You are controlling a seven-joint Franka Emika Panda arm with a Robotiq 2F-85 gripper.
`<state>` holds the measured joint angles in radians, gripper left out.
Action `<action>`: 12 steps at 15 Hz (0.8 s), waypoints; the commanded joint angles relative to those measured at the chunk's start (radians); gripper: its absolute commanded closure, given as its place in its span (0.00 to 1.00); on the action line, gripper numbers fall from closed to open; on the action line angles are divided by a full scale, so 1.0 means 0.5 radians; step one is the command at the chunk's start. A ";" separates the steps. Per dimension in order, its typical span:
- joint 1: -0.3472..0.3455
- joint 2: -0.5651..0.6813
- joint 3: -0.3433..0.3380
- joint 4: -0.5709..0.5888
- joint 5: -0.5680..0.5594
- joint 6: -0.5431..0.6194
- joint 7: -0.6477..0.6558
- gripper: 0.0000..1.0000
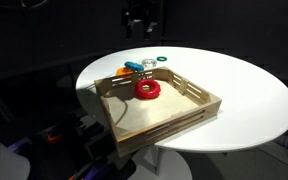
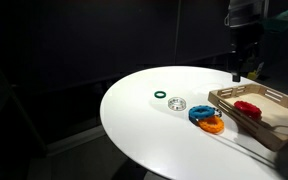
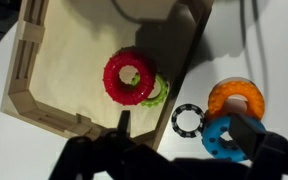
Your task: Remove the black and white circular object from the box
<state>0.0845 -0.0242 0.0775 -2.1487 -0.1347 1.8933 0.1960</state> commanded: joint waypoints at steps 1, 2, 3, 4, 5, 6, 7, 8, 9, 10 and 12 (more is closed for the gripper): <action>-0.038 -0.067 -0.024 0.123 -0.003 -0.296 0.030 0.00; -0.048 -0.090 -0.032 0.145 0.008 -0.360 0.013 0.00; -0.058 -0.116 -0.040 0.160 0.017 -0.410 -0.003 0.00; -0.069 -0.151 -0.050 0.178 0.029 -0.469 -0.017 0.00; -0.078 -0.176 -0.058 0.192 0.034 -0.514 -0.024 0.00; -0.088 -0.209 -0.064 0.205 0.031 -0.555 -0.029 0.00; -0.097 -0.238 -0.071 0.220 0.037 -0.597 -0.039 0.00; -0.104 -0.268 -0.080 0.226 0.040 -0.625 -0.043 0.00; -0.111 -0.299 -0.087 0.235 0.043 -0.650 -0.048 0.00; -0.117 -0.322 -0.092 0.240 0.043 -0.670 -0.054 0.00; -0.128 -0.363 -0.103 0.255 0.049 -0.703 -0.068 0.00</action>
<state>0.0331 -0.1751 0.0347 -2.0440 -0.1307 1.5847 0.1897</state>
